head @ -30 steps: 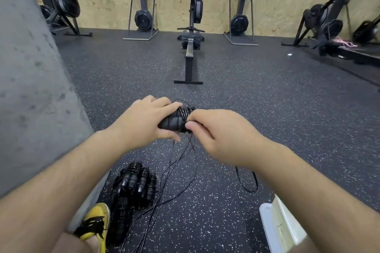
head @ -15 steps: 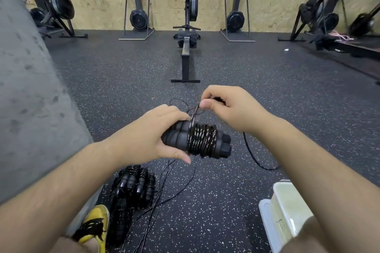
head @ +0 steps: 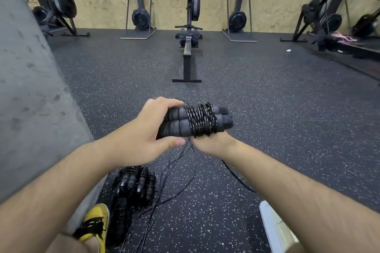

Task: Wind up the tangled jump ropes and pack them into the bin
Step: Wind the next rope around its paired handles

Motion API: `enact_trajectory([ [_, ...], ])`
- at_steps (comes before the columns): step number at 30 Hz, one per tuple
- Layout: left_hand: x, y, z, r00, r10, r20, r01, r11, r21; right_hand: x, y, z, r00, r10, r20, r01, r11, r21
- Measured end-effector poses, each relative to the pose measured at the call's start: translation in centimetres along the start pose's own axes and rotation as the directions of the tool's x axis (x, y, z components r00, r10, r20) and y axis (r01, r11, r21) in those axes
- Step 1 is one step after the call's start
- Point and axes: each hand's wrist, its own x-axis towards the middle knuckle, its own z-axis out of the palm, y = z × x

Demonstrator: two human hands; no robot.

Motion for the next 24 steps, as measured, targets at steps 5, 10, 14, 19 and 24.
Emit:
enact_trajectory([
  [5, 0.4, -1.2, -0.4, 0.995, -0.037, -0.097, 0.046, 0.994, 0.094, -1.0, -3.7, 0.2, 0.883, 0.247, 0.398, -0.352, 0.91, 0.218],
  [10, 0.8, -3.5, -1.5, 0.992, -0.103, -0.071, 0.119, 0.949, 0.292, -1.8, -5.7, -0.5, 0.903, 0.143, 0.405, -0.222, 0.963, 0.155],
  [14, 1.1, -4.0, -1.3, 0.993, -0.101, -0.055, 0.114, 0.928, 0.354, -1.9, -5.6, -3.1, 0.922, 0.106, 0.372, -0.138, 0.989, 0.061],
  [19, 1.2, -4.1, -0.3, 0.992, -0.122, -0.003, 0.111, 0.889, 0.444, -2.4, -5.4, -5.8, 0.914, 0.035, 0.404, -0.014, 0.998, -0.054],
  [24, 1.3, -3.2, 0.5, 0.991, -0.102, 0.081, 0.053, 0.884, 0.465, -1.8, -4.3, -6.9, 0.96, -0.089, 0.265, 0.153, 0.96, -0.235],
])
